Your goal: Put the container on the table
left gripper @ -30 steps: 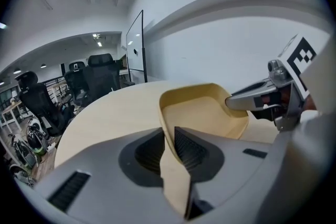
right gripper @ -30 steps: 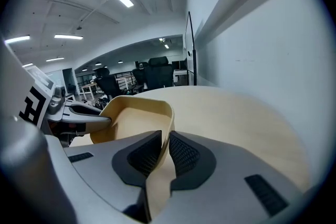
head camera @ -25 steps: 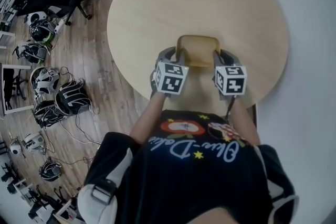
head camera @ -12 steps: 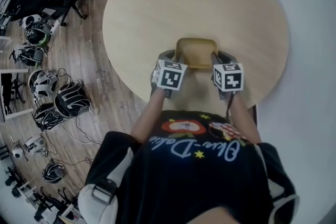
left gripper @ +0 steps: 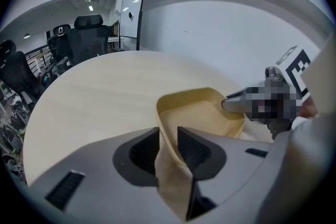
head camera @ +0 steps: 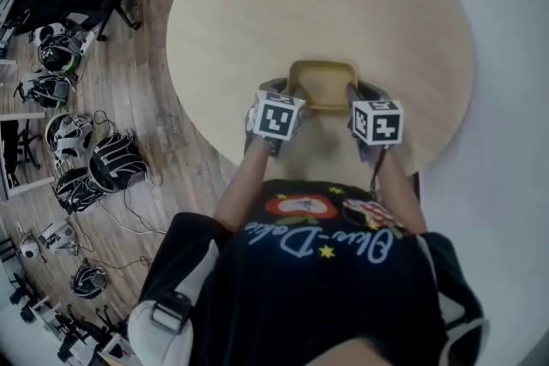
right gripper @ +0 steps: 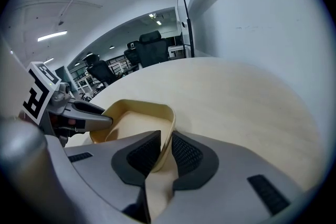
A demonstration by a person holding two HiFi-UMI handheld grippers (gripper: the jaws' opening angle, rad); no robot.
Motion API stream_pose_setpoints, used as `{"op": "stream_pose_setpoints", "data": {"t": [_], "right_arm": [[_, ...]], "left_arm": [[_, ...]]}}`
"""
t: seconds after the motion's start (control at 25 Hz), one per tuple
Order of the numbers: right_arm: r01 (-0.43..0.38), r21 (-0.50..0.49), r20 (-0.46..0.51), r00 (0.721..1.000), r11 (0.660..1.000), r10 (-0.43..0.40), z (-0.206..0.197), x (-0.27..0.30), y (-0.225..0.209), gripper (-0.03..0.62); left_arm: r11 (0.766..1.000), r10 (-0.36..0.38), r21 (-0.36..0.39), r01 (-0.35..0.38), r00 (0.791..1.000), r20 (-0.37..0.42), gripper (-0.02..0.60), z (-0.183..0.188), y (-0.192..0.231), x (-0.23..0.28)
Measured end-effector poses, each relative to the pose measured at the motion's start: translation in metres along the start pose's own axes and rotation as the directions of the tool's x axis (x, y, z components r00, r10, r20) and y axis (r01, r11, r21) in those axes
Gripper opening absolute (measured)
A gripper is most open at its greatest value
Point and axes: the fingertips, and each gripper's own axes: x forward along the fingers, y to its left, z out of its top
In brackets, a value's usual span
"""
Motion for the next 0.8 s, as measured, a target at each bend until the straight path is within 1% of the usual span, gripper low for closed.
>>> {"op": "stream_pose_setpoints", "data": {"t": [0.12,0.2,0.36,0.44,0.52,0.6,0.68,0.72,0.76,0.8], "right_arm": [[-0.010,0.013,-0.001,1.000,1.000,0.010,-0.001,0.003,0.003,0.052],[-0.003,0.024,0.007,1.000,1.000,0.003,-0.001,0.001,0.001,0.054],[0.051,0.028,0.041,0.998,0.998,-0.052,0.004,-0.014,-0.011,0.077],[0.074,0.024,0.090,0.993,0.997,-0.076,0.014,-0.026,-0.017,0.077],[0.079,0.006,0.156,0.985,0.997,-0.079,0.031,-0.039,-0.016,0.075],[0.075,-0.004,0.222,0.972,0.997,-0.073,0.047,-0.053,-0.012,0.072],[0.080,0.000,0.284,0.956,0.997,-0.077,0.059,-0.070,-0.008,0.024],[0.082,0.000,0.316,0.946,0.997,-0.078,0.065,-0.079,-0.006,0.006],[0.082,-0.002,0.346,0.935,0.997,-0.076,0.071,-0.087,-0.003,0.002],[0.080,-0.008,0.376,0.924,0.997,-0.071,0.079,-0.096,-0.001,0.000]], "left_arm": [[1.000,0.001,-0.013,-0.001,1.000,-0.016,0.098,-0.001,0.006,0.001],[1.000,-0.001,-0.018,0.000,1.000,-0.011,0.109,-0.001,0.006,-0.001],[0.999,0.008,-0.032,-0.007,0.998,0.058,0.109,0.007,0.007,-0.016],[0.999,0.040,-0.021,-0.037,0.993,0.111,0.109,0.017,0.011,-0.029],[0.997,0.079,0.005,-0.081,0.981,0.176,0.109,0.032,0.017,-0.045],[0.995,0.083,0.026,-0.091,0.969,0.231,0.107,0.046,0.014,-0.061],[0.995,0.072,0.046,-0.089,0.955,0.289,0.106,0.058,0.006,-0.077],[0.994,0.075,0.056,-0.098,0.943,0.323,0.082,0.064,0.002,-0.086],[0.991,0.083,0.066,-0.114,0.930,0.357,0.023,0.071,-0.001,-0.095],[0.988,0.089,0.081,-0.130,0.917,0.389,0.000,0.078,-0.005,-0.103]]}}
